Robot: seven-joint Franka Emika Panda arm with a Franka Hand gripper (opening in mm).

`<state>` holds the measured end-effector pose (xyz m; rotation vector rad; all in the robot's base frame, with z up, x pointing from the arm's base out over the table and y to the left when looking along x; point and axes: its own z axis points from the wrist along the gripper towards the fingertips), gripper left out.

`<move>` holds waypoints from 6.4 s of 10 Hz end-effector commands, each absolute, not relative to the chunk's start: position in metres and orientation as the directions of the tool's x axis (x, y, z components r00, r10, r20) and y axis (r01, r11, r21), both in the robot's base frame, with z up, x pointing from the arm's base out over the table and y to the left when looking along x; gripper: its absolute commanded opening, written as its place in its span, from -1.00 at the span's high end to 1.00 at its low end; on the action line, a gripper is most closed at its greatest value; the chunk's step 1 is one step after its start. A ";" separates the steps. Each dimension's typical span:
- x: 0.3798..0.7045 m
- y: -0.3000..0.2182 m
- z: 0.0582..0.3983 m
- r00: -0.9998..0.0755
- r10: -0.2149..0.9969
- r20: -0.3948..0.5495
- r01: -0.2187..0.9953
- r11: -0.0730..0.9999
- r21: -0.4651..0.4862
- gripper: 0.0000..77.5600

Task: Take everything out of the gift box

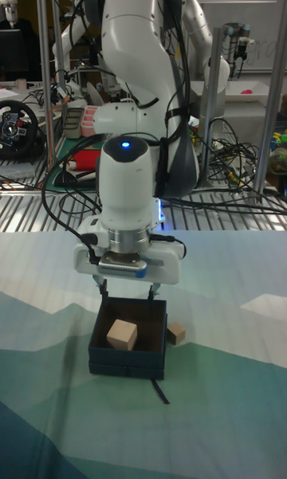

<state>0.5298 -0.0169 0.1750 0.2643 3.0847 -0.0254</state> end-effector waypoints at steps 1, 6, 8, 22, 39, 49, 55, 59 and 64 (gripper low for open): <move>0.530 -0.018 0.175 -0.983 0.179 -0.050 0.180 0.984 -0.014 -1.00; 0.527 -0.019 0.174 -0.981 0.190 -0.050 0.191 0.982 -0.007 -1.00; 0.525 -0.019 0.171 -0.978 0.204 -0.051 0.205 0.979 -0.006 -1.00; 0.523 -0.016 0.138 -0.958 0.274 -0.081 0.274 0.962 0.013 -1.00; 0.530 -0.021 0.105 -0.939 0.340 -0.049 0.340 0.940 0.016 -1.00; 0.532 -0.020 0.093 -0.941 0.332 -0.070 0.331 0.943 0.028 0.97; 0.532 -0.020 0.093 -0.941 0.332 -0.070 0.331 0.943 0.028 0.97; 0.532 -0.020 0.093 -0.941 0.332 -0.070 0.331 0.943 0.028 0.97; 0.528 -0.015 0.098 -0.939 0.337 -0.065 0.336 0.941 0.027 0.97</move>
